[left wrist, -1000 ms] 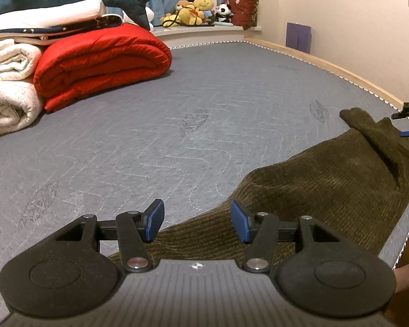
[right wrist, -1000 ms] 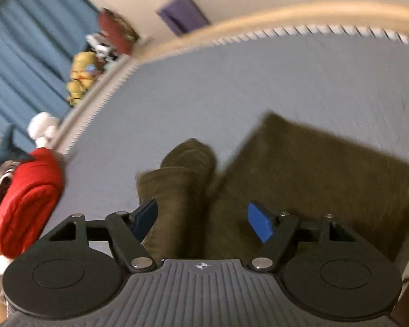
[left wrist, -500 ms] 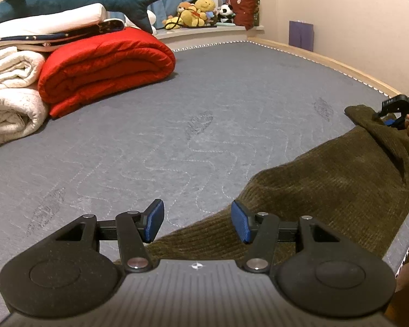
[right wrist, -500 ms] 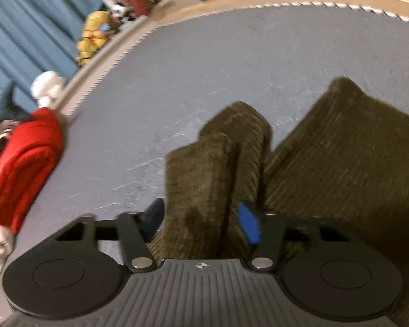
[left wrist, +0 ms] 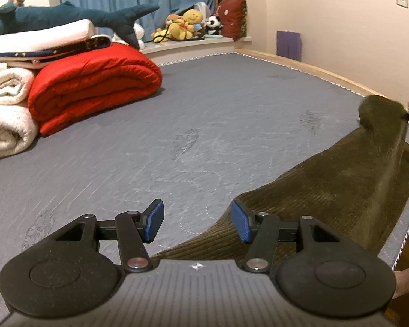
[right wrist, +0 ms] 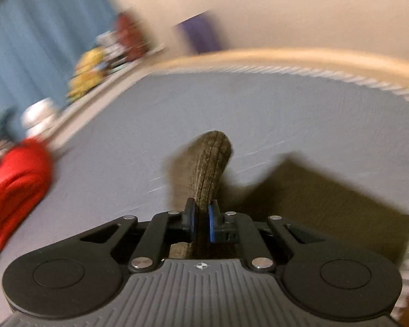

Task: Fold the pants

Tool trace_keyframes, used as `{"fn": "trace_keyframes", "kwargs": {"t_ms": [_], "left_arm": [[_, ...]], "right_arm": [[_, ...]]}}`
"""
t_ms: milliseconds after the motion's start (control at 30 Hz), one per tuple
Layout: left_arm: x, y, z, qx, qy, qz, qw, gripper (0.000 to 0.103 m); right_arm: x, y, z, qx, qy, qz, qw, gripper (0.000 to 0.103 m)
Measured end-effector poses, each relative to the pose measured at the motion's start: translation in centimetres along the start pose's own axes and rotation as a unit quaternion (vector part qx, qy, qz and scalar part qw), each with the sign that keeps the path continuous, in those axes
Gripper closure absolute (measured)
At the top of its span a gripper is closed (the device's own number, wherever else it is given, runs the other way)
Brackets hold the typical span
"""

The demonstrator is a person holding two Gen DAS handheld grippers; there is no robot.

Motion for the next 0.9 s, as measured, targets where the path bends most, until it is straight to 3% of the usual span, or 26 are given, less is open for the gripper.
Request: {"fn": "trace_keyframes", "kwargs": {"t_ms": [100,233,300,367,467,500,633,700,800,900], "left_arm": [[0.1,-0.8,0.0,0.011,-0.001,0.008,0.9999,0.042],[0.8,-1.6,0.6,0.012,0.013,0.025,0.9995,0.034],[0.9,-1.6,0.9,0.009,0.019,0.024,0.9995,0.033],[1.0,-1.5,1.0,0.006,0.021,0.020,0.9996,0.033],[1.3,-1.1,0.9,-0.003,0.024,0.019,0.9995,0.032],[1.5,-0.9,0.8,-0.008,0.025,0.017,0.9995,0.032],[2.1,0.8,0.7,-0.030,0.034,0.000,0.9990,0.032],[2.4,1.7,0.9,-0.044,0.043,-0.009,0.9981,0.032],[2.8,2.9,1.1,-0.059,0.057,-0.021,0.9964,0.032],[2.9,3.6,1.0,-0.066,0.064,-0.029,0.9954,0.032]], "right_arm": [[-0.2,-5.4,-3.1,0.094,0.006,0.052,0.994,0.095],[2.8,-10.2,-3.8,0.166,0.056,0.056,0.983,0.096],[3.8,-11.7,-3.1,0.171,0.067,0.069,0.981,0.092],[3.9,-12.9,-2.4,0.147,0.069,0.102,0.981,0.091],[3.2,-13.6,-1.5,0.125,0.054,0.130,0.982,0.057],[3.1,-13.8,-0.9,0.113,0.058,0.137,0.982,0.056],[2.9,-13.6,0.0,0.123,0.057,0.127,0.983,0.062],[2.9,-13.5,0.5,0.138,0.055,0.112,0.983,0.088],[2.5,-13.0,-0.2,0.150,0.034,0.090,0.984,0.092],[0.8,-10.6,-3.0,0.151,-0.033,0.053,0.986,0.093]]}}
Point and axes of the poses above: each gripper's, at about its wrist camera, not at the fingertips, and z roughly the way its jaws point, y to its left, x to its underside, the point moved 2 cm from there along z, roughly the way its jaws point, and after that the axes turned 12 degrees about -y, right-handed, at the moved point
